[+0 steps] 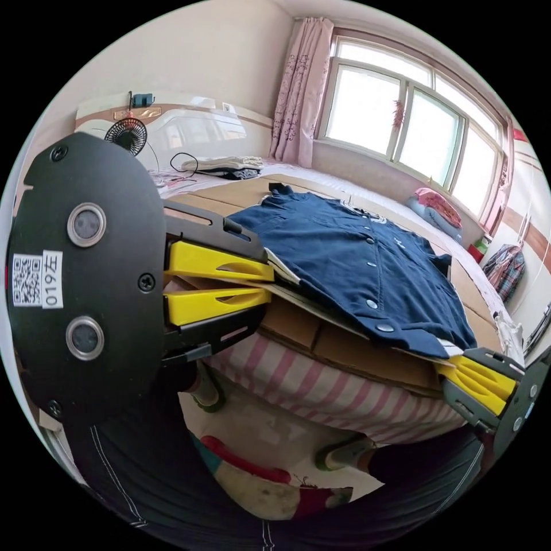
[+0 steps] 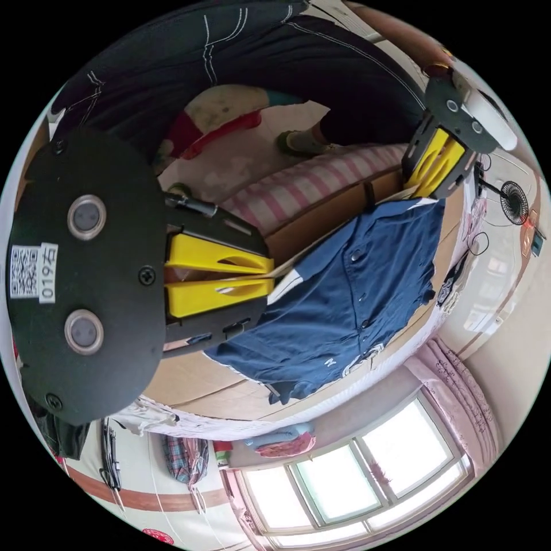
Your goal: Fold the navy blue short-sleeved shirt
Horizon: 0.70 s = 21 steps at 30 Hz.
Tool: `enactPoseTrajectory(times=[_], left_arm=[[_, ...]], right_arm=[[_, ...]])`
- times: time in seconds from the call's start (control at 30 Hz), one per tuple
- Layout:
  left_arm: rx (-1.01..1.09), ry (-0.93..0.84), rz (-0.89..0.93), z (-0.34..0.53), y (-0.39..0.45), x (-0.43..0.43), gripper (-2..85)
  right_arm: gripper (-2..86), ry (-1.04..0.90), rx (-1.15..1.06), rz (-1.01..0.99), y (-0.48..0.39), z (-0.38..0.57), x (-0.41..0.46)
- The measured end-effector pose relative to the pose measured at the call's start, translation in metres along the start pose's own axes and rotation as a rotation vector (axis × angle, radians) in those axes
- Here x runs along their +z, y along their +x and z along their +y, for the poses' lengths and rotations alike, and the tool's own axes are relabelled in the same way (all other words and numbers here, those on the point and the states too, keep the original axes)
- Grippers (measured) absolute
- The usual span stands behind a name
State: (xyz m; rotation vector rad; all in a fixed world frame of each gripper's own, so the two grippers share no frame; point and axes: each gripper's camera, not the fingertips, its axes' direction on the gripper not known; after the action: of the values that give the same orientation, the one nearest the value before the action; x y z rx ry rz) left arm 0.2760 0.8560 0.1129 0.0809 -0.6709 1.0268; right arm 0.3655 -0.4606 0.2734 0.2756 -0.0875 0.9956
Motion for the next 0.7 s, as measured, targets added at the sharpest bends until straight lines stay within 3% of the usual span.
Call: enactPoseTrajectory(times=[0.13, 0.33, 0.5, 0.7], left_arm=[[0.023, -0.009, -0.003, -0.001, 0.005, -0.001, 0.6], [-0.022, -0.034, -0.075, -0.016, -0.006, 0.010, 1.0], [0.069, -0.034, 0.013, -0.004, 0.012, -0.014, 0.8], [0.133, -0.030, -0.131, 0.007, 0.046, -0.032, 0.7]], right_arm=[[-0.8, -0.019, -0.047, 0.047, -0.006, -0.008, 0.007], [-0.9, -0.005, 0.065, 0.020, 0.021, -0.030, 0.028], [-0.8, -0.052, -0.063, -0.017, -0.009, -0.022, 0.005], [-0.8, -0.058, -0.138, 0.173, -0.054, -0.011, -0.002]])
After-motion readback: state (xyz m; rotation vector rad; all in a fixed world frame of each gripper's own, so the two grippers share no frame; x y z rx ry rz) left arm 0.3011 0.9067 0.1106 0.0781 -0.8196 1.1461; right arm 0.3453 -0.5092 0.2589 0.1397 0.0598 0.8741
